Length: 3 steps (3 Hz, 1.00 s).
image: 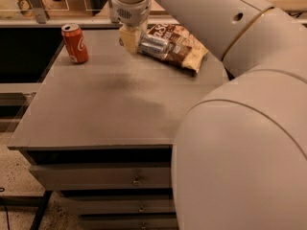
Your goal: Place redbull can upright
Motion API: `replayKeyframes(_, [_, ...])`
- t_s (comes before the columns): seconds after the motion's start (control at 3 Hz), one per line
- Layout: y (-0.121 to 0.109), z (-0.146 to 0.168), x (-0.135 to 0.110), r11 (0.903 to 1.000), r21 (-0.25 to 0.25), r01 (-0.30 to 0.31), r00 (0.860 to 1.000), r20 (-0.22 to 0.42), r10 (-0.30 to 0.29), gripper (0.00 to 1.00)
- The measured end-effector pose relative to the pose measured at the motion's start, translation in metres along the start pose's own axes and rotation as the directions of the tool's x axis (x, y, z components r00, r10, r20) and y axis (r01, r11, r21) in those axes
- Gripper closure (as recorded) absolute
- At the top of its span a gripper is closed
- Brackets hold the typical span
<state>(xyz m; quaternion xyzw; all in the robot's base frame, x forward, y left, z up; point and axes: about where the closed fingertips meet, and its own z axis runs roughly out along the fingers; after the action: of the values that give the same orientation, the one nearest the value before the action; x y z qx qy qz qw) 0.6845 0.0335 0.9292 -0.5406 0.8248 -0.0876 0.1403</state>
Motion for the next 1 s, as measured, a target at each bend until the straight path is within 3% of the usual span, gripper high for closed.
replayKeyframes(0.33, [-0.001, 0.004, -0.001, 0.9996, -0.028, -0.011, 0.999, 0.048, 0.012, 1.00])
replayKeyframes(0.67, [0.015, 0.030, -0.006, 0.9903, -0.139, 0.002, 0.982, 0.189, 0.025, 1.00])
replayKeyframes(1.0, [0.050, 0.050, -0.016, 0.9595, -0.276, 0.057, 0.911, 0.408, 0.063, 1.00])
